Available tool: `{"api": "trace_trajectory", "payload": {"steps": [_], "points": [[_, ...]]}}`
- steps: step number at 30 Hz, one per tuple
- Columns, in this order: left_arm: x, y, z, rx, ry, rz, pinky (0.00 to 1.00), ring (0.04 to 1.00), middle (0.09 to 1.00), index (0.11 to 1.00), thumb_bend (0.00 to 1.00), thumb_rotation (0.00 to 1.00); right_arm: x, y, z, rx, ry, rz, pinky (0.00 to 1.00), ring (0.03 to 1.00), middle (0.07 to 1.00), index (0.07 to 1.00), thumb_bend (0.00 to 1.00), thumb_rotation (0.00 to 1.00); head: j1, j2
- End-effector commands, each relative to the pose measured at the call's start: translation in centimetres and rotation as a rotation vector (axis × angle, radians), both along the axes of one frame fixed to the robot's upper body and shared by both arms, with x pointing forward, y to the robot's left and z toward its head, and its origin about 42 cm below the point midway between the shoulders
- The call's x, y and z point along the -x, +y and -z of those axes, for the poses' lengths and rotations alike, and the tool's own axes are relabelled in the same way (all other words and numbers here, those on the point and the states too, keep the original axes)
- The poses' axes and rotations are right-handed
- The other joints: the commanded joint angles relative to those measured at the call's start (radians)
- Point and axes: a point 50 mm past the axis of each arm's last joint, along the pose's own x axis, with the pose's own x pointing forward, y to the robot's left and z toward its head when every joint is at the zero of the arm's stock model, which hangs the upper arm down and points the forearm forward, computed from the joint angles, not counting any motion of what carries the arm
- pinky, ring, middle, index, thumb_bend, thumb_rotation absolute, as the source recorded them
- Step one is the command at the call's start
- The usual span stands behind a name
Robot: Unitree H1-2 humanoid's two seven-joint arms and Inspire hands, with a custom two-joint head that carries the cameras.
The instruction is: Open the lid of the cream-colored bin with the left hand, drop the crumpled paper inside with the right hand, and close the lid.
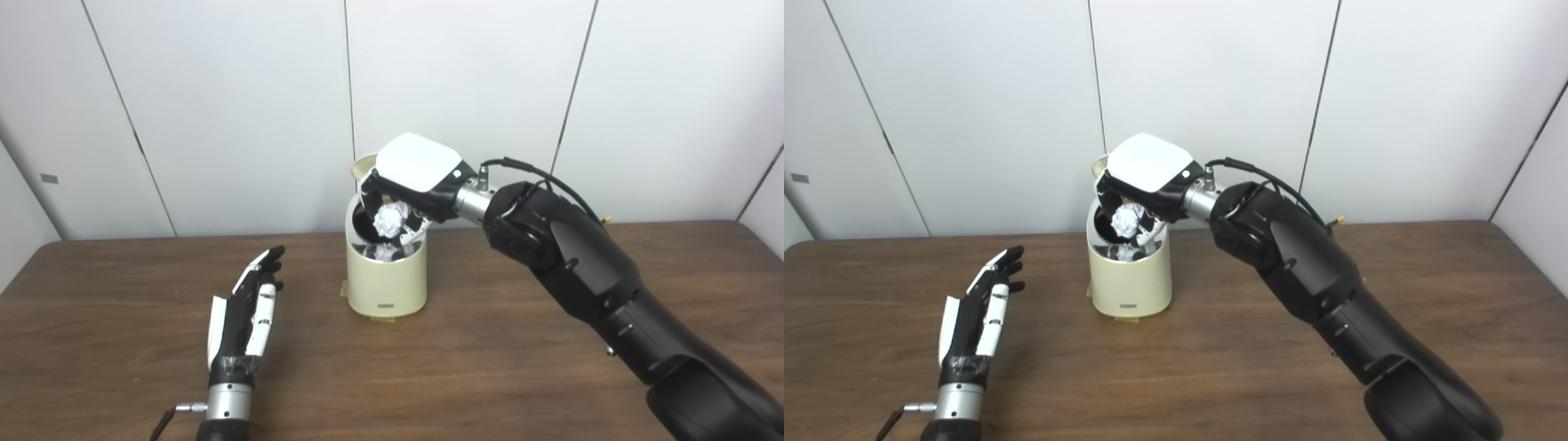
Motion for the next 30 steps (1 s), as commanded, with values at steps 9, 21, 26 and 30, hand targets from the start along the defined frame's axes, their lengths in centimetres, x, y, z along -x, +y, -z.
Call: {"api": "trace_trajectory", "payload": {"steps": [9, 21, 26, 30], "points": [[0.5, -0.4, 0.5, -0.014, -0.002, 0.006, 0.76, 0.858, 0.879, 0.867, 0.26, 0.92, -0.7, -0.3, -2.3, -0.009, -0.23, -0.048, 0.37, 0.461, 0.542, 0.44, 0.5, 0.0, -0.001, 0.0], [0.5, -0.4, 0.5, -0.009, -0.005, 0.009, 0.76, 0.858, 0.877, 0.863, 0.26, 0.93, -0.8, -0.6, -1.8, -0.007, -0.296, -0.064, 0.39, 0.478, 0.533, 0.42, 0.5, 0.0, -0.001, -0.001], [0.5, -0.4, 0.4, -0.011, -0.006, 0.01, 0.75, 0.855, 0.877, 0.864, 0.26, 0.93, -0.7, -0.6, -1.6, -0.017, -0.261, -0.074, 0.37, 0.492, 0.557, 0.456, 0.5, 0.0, 0.0, 0.0], [0.5, -0.4, 0.5, -0.009, -0.003, 0.01, 0.76, 0.857, 0.878, 0.864, 0.27, 0.92, -0.5, -0.5, -1.8, -0.018, -0.229, -0.063, 0.45, 0.567, 0.621, 0.486, 0.52, 0.12, -0.001, 0.0]]}}
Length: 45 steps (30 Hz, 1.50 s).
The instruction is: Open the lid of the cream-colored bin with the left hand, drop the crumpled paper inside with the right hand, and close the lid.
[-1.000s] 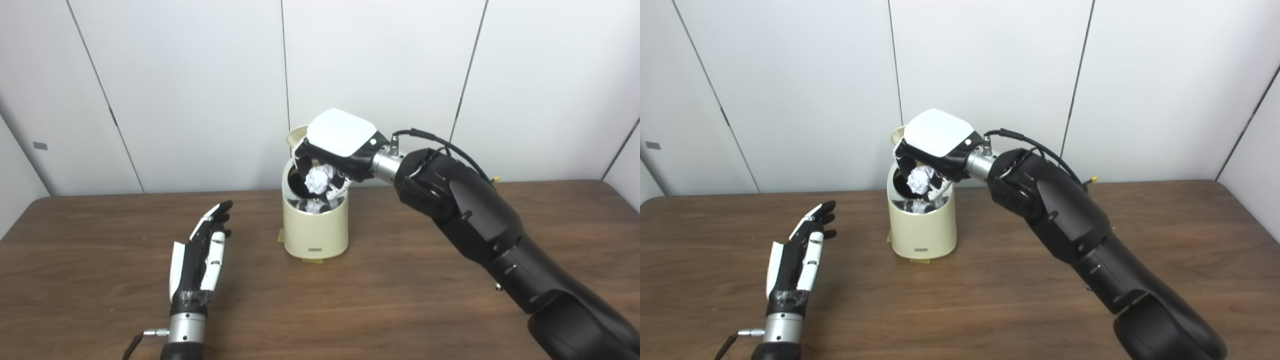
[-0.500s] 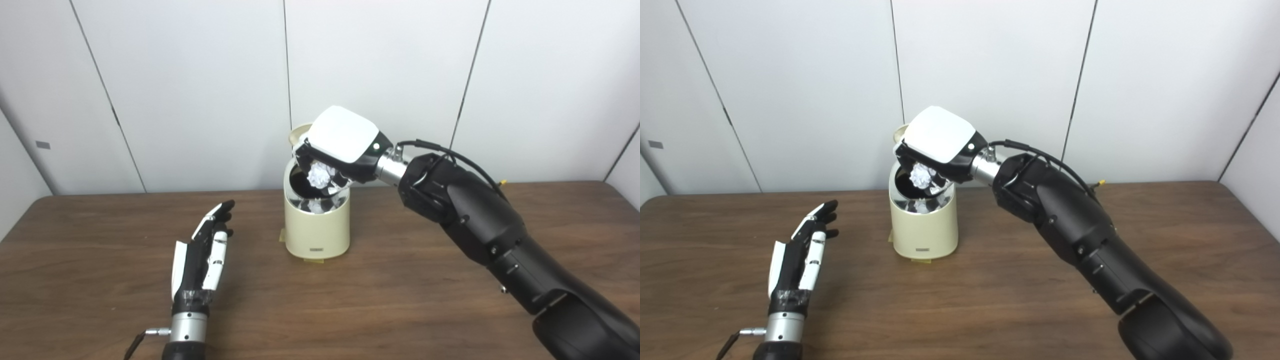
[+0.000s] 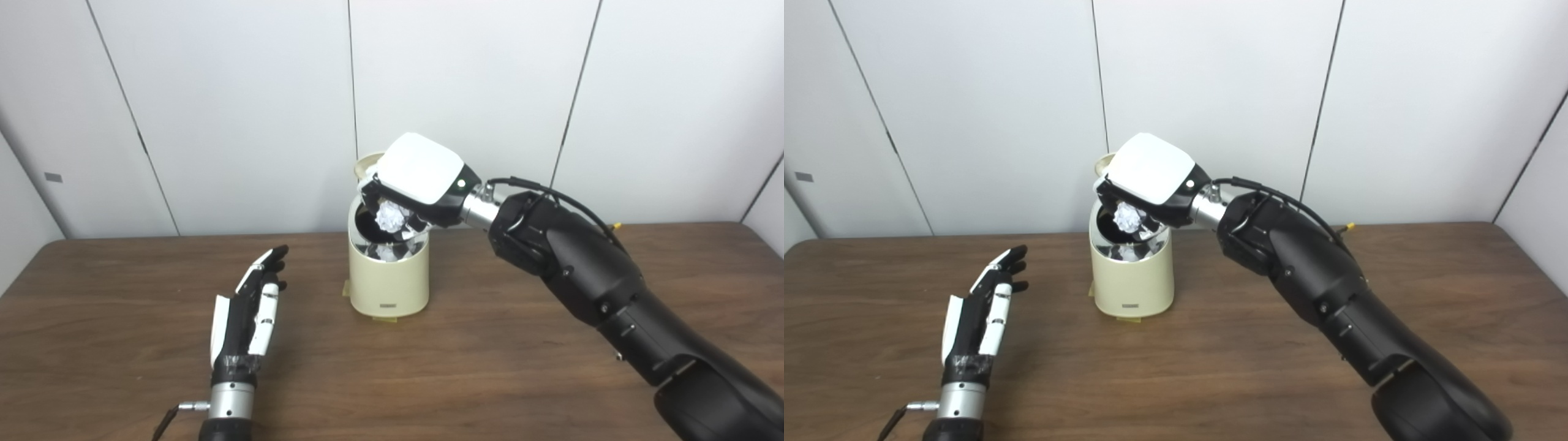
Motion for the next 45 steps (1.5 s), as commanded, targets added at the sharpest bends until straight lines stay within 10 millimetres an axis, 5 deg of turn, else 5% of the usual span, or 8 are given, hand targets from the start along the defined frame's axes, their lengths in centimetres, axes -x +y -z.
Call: {"api": "trace_trajectory", "payload": {"steps": [1, 26, 28, 29, 45], "points": [[0.49, -0.38, 0.45, -0.011, -0.004, 0.008, 0.76, 0.856, 0.878, 0.865, 0.27, 0.93, 0.08, -0.03, -3.3, -0.052, -0.048, -0.009, 0.46, 0.576, 0.629, 0.488, 0.52, 0.13, -0.001, 0.0], [0.45, -0.27, 0.55, -0.018, -0.001, 0.014, 0.76, 0.861, 0.882, 0.869, 0.26, 0.9, 0.18, -0.02, -3.38, -0.058, -0.019, -0.012, 0.46, 0.564, 0.615, 0.488, 0.52, 0.14, -0.005, -0.002], [0.44, -0.28, 0.53, -0.019, -0.001, 0.013, 0.76, 0.859, 0.881, 0.869, 0.25, 0.91, 0.17, 0.0, -3.36, -0.053, -0.024, -0.012, 0.46, 0.576, 0.625, 0.547, 0.9, 0.09, -0.005, -0.002], [0.43, -0.27, 0.55, -0.02, -0.004, 0.013, 0.76, 0.859, 0.881, 0.869, 0.25, 0.91, 0.15, 0.01, -3.35, -0.049, -0.03, -0.011, 0.47, 0.583, 0.632, 0.56, 0.95, 0.08, -0.005, -0.002], [0.42, -0.23, 0.64, -0.022, 0.0, 0.013, 0.76, 0.858, 0.879, 0.866, 0.25, 0.9, 0.21, 0.02, -3.5, -0.041, -0.064, 0.004, 0.54, 0.676, 0.708, 0.653, 1.0, 0.15, -0.009, -0.004]]}}
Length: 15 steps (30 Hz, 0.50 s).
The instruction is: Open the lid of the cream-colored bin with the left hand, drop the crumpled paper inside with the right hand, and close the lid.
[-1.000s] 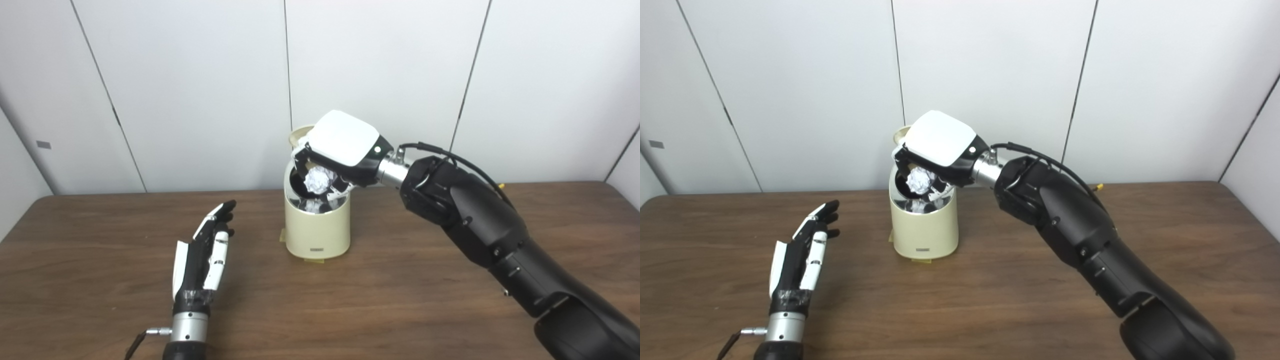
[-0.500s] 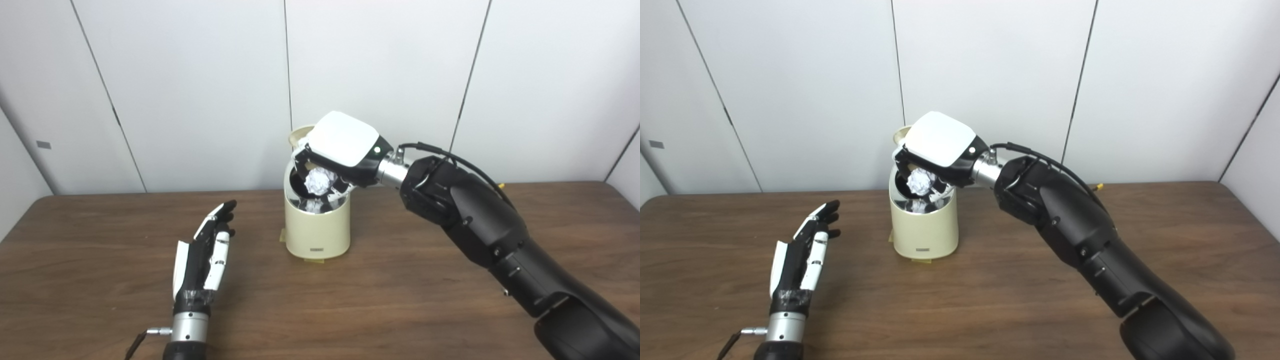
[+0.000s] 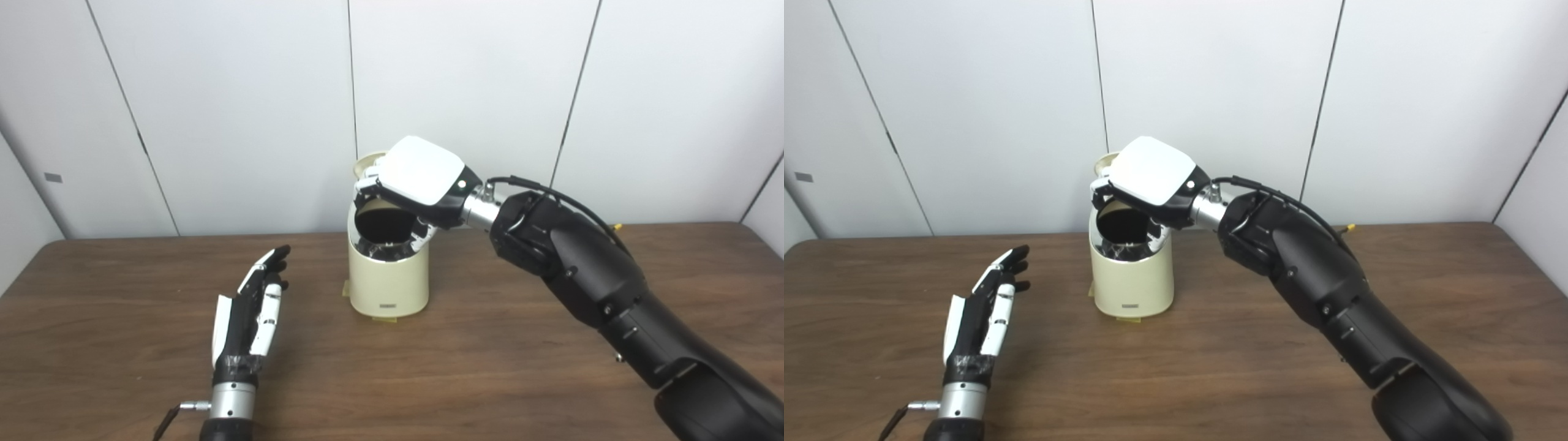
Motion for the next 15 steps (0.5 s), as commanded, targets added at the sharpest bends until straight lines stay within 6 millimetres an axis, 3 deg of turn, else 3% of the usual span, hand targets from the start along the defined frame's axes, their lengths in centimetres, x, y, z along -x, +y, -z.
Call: {"api": "trace_trajectory", "payload": {"steps": [1, 6, 9, 12, 14, 15], "points": [[0.41, -0.16, 0.65, -0.02, 0.001, 0.003, 0.75, 0.857, 0.878, 0.865, 0.25, 0.89, 0.0, 0.11, -3.35, -0.052, -0.087, -0.007, 0.54, 0.677, 0.711, 0.656, 1.0, 0.15, -0.001, 0.001], [0.41, -0.14, 0.66, -0.018, 0.0, 0.004, 0.75, 0.856, 0.877, 0.864, 0.24, 0.88, 0.01, 0.02, -3.31, -0.082, -0.109, -0.029, 0.52, 0.651, 0.695, 0.644, 1.0, 0.16, -0.003, 0.002], [0.38, -0.09, 0.68, -0.02, 0.001, 0.006, 0.76, 0.857, 0.877, 0.865, 0.24, 0.87, 0.01, -0.23, -3.18, -0.165, -0.162, -0.096, 0.47, 0.576, 0.622, 0.589, 0.95, 0.27, -0.003, 0.001], [0.41, -0.05, 0.73, -0.023, 0.004, 0.012, 0.78, 0.863, 0.88, 0.868, 0.25, 0.89, 0.07, -0.59, -2.86, -0.309, -0.242, -0.17, 0.29, 0.366, 0.437, 0.408, 0.83, 0.4, -0.003, 0.001], [0.41, -0.05, 0.71, -0.023, 0.003, 0.015, 0.77, 0.861, 0.879, 0.867, 0.26, 0.9, 0.08, -0.7, -2.57, -0.426, -0.289, -0.205, 0.2, 0.259, 0.33, 0.303, 0.8, 0.46, -0.004, 0.0], [0.4, -0.06, 0.69, -0.022, 0.001, 0.016, 0.77, 0.861, 0.879, 0.866, 0.26, 0.9, 0.07, -0.71, -2.48, -0.48, -0.304, -0.217, 0.19, 0.251, 0.321, 0.295, 0.8, 0.47, -0.004, 0.0]]}}
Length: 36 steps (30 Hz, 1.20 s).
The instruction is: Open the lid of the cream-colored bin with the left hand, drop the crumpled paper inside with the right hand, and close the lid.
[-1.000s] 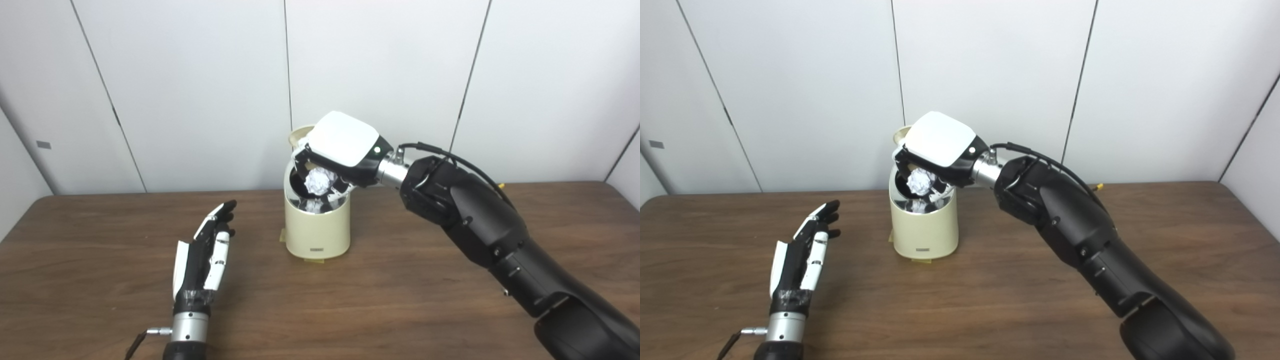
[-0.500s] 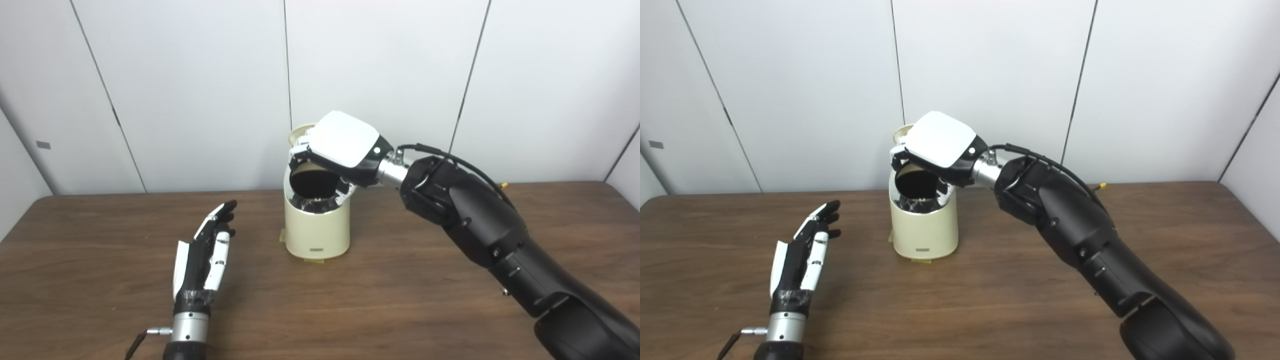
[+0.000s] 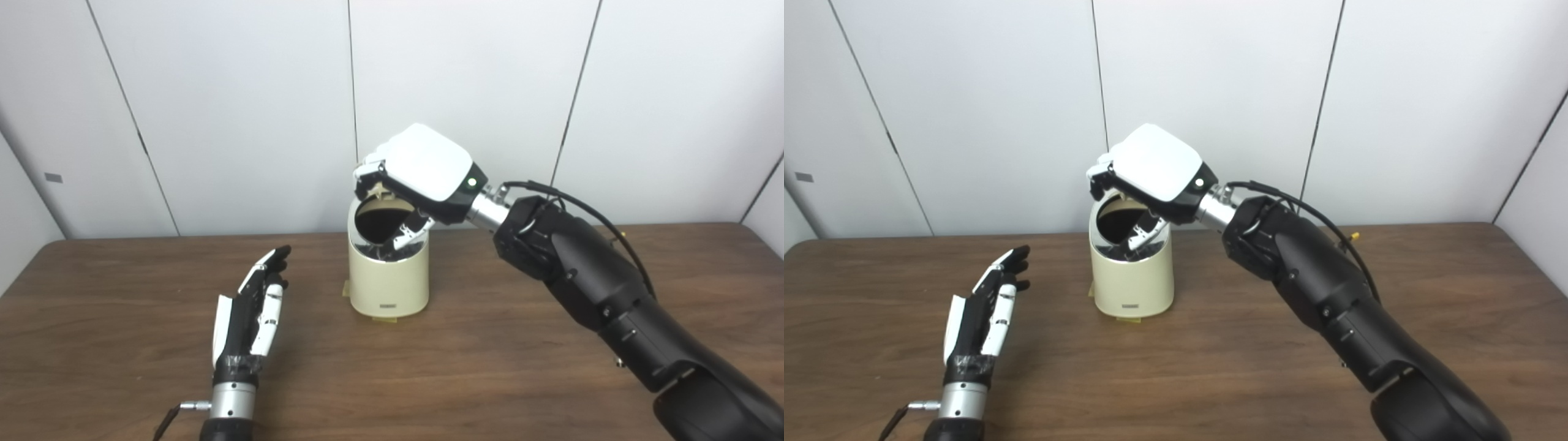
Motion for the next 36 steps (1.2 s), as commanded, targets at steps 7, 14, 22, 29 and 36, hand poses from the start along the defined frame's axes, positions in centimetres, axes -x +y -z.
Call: {"api": "trace_trajectory", "payload": {"steps": [7, 14, 22, 29, 36], "points": [[0.2, 0.0, 0.8, -0.021, 0.0, 0.009, 0.76, 0.858, 0.879, 0.867, 0.25, 0.91, 0.3, -0.2, -3.3, -0.576, 0.009, -0.128, 0.08, 0.14, 0.188, 0.175, 0.75, 0.29, -0.003, -0.005], [0.2, 0.1, 0.8, -0.011, 0.004, 0.003, 0.76, 0.861, 0.88, 0.867, 0.24, 0.89, 1.6, -1.9, -0.5, -0.877, 0.269, -0.231, 0.36, 0.446, 0.55, 0.492, 0.51, 0.08, -0.006, -0.008], [0.0, 0.2, 0.9, -0.015, 0.003, 0.003, 0.77, 0.864, 0.881, 0.867, 0.22, 0.85, 3.7, -5.1, 6.6, -0.91, 0.465, -0.153, 0.99, 0.997, 0.999, 0.998, 0.8, 0.73, -0.007, -0.012], [0.1, 0.4, 0.9, -0.037, 0.002, -0.01, 0.78, 0.857, 0.87, 0.857, 0.24, 0.88, 6.8, -7.2, 13.2, -0.938, 0.581, -0.032, 0.98, 1.0, 1.0, 1.0, 0.42, 0.94, -0.007, -0.011], [0.1, 0.6, 0.9, -0.038, 0.003, -0.011, 0.79, 0.863, 0.871, 0.857, 0.23, 0.89, 9.0, -8.4, 16.4, -0.979, 0.67, 0.013, 0.99, 1.0, 1.0, 0.996, 0.21, 0.94, -0.006, -0.01]]}}
